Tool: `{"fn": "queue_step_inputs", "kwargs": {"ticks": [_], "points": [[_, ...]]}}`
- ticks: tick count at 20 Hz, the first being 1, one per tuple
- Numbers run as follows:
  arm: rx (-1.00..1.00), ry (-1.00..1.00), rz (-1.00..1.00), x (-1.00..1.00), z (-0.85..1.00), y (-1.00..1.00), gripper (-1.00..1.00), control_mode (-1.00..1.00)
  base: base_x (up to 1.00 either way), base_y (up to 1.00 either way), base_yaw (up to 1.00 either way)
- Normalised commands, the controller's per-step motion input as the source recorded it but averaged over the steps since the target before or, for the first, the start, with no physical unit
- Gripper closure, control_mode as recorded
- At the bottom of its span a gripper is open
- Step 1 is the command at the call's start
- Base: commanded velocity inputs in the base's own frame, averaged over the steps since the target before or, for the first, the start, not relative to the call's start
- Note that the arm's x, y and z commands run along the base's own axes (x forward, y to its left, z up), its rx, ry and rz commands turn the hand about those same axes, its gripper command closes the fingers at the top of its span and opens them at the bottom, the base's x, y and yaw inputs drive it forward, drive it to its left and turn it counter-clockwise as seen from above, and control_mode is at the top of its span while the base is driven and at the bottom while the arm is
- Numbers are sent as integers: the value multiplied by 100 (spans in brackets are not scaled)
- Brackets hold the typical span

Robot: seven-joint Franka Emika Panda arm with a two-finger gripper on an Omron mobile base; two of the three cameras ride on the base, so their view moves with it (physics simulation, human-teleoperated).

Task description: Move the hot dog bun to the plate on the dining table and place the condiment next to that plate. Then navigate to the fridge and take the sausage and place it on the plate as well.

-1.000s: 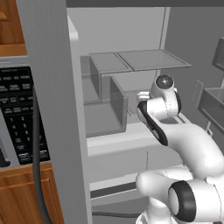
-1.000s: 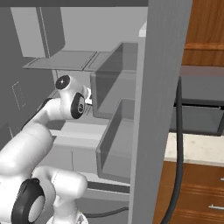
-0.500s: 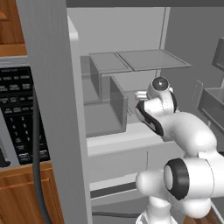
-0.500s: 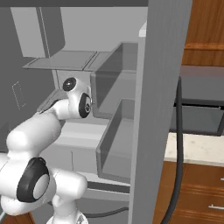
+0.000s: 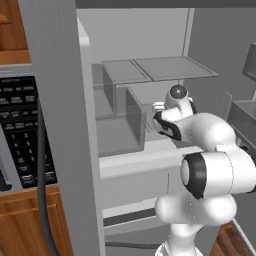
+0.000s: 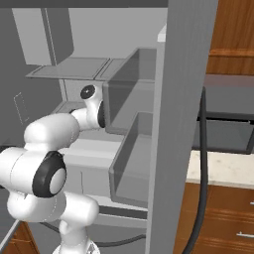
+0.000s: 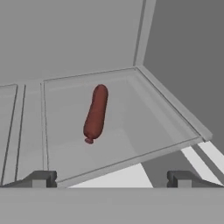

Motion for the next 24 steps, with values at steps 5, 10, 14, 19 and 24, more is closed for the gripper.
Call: {"fn": "queue_step_inputs", "kwargs": {"ticks": [5,10,14,19,24], "points": [[0,0,-1,30,-29,-11,-100,-100,0,0,0],[0,0,-1,33,-23,-11,-100,-100,0,0,0],[0,0,0,38,-22,-9,-100,-100,0,0,0],[0,1,0,37,-21,-7,-100,-100,0,0,0],[0,3,0,34,-24,-1,-100,-100,0,0,0]]}}
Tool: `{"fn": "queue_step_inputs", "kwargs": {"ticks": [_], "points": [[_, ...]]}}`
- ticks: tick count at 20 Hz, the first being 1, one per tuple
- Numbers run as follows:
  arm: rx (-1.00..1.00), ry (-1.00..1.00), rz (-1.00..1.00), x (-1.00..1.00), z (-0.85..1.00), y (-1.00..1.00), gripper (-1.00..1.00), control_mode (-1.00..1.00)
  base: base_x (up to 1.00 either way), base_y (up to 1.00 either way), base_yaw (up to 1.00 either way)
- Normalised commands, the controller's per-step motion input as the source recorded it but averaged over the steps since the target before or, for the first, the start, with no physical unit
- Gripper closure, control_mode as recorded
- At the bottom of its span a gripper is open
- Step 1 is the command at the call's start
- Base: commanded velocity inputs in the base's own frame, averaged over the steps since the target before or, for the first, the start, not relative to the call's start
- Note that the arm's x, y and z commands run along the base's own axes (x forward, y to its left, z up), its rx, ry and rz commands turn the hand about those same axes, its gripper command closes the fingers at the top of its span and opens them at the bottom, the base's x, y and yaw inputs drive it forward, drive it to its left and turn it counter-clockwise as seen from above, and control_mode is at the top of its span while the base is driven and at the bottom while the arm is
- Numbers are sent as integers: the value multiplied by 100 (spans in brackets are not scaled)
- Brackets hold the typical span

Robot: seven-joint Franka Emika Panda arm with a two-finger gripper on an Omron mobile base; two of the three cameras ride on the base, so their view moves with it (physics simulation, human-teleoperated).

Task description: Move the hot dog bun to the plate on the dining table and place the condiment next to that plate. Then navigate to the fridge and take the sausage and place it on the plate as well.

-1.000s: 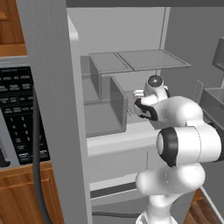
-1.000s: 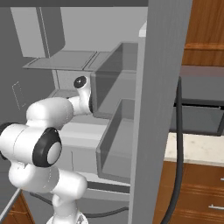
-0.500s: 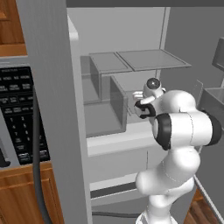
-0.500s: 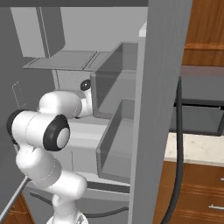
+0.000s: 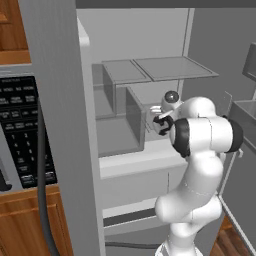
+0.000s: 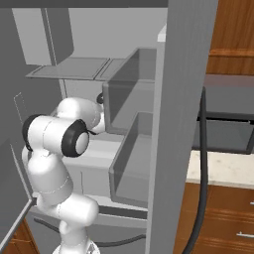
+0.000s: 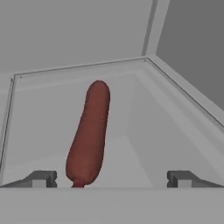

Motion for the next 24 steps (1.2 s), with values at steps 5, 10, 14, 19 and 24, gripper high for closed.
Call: {"fn": "queue_step_inputs", "kwargs": {"ticks": [5,10,14,19,24], "points": [[0,2,0,37,-23,0,-100,-100,0,0,0],[0,0,-1,43,-24,0,-100,-100,0,0,0],[0,1,-1,42,-30,0,-100,-100,0,0,0],[0,1,0,40,-30,-2,-100,-100,0,0,0],[0,0,0,16,-33,-1,100,-100,0,0,0]]}}
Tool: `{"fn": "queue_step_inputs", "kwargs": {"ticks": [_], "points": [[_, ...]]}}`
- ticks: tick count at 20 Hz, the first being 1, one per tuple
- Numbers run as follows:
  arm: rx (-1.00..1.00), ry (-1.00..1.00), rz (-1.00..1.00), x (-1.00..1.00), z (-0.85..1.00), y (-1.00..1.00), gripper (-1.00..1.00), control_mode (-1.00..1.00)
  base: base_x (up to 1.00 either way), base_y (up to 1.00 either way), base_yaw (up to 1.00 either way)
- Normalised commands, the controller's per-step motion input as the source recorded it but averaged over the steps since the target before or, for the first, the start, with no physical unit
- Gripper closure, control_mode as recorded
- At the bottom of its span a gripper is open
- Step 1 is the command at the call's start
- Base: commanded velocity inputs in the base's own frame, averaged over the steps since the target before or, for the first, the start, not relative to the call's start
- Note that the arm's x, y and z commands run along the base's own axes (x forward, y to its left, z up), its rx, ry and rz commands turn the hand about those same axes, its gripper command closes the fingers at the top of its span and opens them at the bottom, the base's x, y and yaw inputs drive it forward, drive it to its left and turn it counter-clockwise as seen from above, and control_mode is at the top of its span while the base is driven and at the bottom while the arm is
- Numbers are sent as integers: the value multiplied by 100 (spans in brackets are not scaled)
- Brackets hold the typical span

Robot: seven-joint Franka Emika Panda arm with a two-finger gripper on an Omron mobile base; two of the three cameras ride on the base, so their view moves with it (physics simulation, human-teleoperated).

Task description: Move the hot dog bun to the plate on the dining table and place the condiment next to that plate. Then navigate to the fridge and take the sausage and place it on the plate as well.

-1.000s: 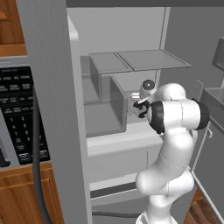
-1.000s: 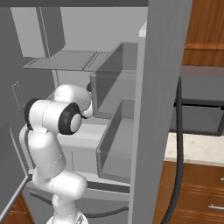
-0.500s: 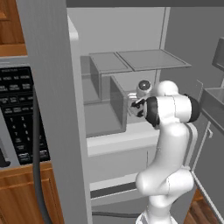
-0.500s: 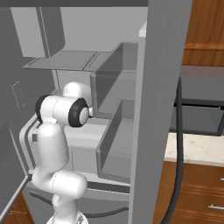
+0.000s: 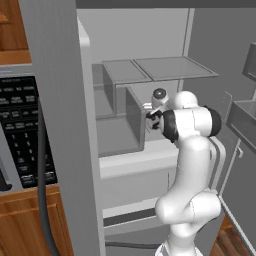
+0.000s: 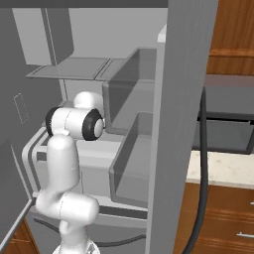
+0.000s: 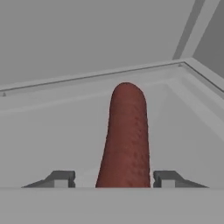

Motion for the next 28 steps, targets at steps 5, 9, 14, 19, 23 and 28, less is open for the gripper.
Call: {"fn": "queue_step_inputs", "kwargs": {"ticks": [5,9,14,19,23,28], "points": [[0,0,-1,-17,-31,-9,100,-100,0,0,0],[1,-7,0,-98,-4,-13,100,-100,0,0,0],[5,-19,0,-100,3,0,100,-100,0,0,0],[0,-24,0,-100,31,21,100,-100,0,0,0],[0,-10,4,-100,72,57,100,-100,0,0,0],[0,0,6,-100,90,68,100,-100,0,0,0]]}}
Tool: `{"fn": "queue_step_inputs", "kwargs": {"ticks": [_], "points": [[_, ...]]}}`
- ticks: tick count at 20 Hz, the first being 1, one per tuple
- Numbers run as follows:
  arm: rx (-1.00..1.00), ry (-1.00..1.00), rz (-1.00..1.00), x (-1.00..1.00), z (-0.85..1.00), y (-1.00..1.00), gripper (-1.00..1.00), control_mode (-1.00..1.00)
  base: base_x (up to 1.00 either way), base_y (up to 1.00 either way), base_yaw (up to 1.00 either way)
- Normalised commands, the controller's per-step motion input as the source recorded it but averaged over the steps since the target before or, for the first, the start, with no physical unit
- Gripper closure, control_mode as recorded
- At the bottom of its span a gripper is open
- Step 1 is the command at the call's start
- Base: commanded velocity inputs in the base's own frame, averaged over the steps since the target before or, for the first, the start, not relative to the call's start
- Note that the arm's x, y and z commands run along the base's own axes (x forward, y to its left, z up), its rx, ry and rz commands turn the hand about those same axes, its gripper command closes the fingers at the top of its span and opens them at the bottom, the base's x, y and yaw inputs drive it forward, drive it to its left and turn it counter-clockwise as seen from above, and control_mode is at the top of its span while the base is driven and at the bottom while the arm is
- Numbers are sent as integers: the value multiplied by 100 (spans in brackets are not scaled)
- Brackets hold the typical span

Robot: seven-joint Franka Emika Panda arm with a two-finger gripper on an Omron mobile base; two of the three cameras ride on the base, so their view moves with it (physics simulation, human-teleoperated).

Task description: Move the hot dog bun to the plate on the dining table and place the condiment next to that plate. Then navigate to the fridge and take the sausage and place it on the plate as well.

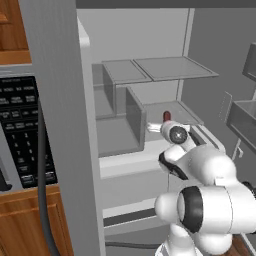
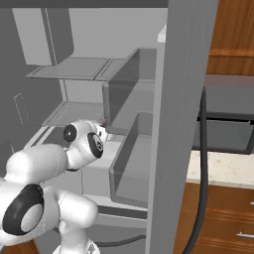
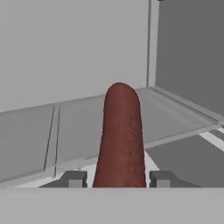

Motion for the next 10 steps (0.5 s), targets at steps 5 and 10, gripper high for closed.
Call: {"fn": "queue_step_inputs", "kwargs": {"ticks": [5,10], "points": [[0,8,7,-99,97,68,100,-100,0,0,0],[2,16,4,-91,100,56,100,-100,0,0,0]]}}
